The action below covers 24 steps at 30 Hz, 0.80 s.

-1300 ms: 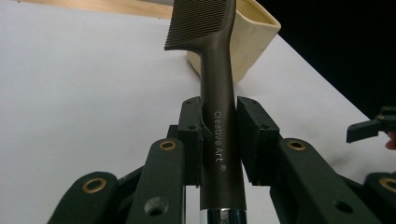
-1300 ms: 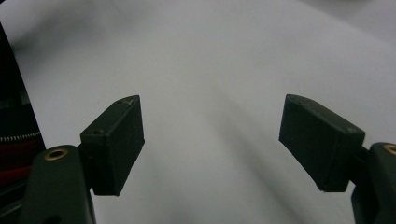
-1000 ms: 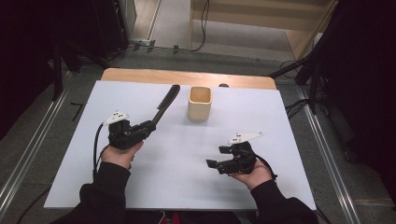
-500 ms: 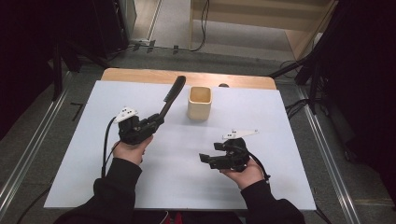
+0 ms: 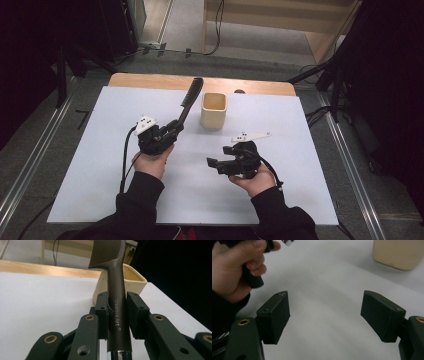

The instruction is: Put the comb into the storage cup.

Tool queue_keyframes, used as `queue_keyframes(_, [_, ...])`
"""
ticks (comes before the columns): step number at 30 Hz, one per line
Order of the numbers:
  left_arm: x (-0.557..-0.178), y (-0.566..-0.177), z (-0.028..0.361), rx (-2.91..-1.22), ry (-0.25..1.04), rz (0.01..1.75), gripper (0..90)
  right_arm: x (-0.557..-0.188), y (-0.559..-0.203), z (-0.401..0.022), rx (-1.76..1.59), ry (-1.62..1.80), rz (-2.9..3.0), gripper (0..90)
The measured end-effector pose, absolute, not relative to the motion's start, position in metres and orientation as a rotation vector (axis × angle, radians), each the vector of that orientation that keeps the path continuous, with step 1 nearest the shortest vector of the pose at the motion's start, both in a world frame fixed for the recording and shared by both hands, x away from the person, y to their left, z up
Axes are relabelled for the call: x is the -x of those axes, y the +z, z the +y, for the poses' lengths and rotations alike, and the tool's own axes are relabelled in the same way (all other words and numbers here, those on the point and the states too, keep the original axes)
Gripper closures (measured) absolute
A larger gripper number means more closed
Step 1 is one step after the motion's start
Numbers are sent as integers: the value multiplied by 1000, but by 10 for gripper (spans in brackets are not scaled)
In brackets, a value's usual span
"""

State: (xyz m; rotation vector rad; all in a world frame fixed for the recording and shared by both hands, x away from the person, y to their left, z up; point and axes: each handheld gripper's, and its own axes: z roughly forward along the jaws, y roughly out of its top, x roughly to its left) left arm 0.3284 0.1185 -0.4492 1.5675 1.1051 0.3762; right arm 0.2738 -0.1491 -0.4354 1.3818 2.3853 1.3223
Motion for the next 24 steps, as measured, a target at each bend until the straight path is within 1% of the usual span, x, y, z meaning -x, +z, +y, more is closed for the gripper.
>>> queue_keyframes(3, [-325, -454, 115, -1563, 396, 1110, 728, -278, -433, -146, -1377, 1342, 2367, 217])
queue_keyframes(12, [-318, -465, 114, -1470, 405, 1113, 729, -287, -428, -135, -1355, 1362, 2334, 218])
queue_keyframes(18, [-313, -474, 110, -1473, 412, 1105, 729, -294, -427, -126, -1364, 1389, 2316, 219])
queue_keyframes(24, [-309, -481, 110, -1439, 407, 1110, 729, -303, -426, -118, -1394, 1429, 2283, 225])
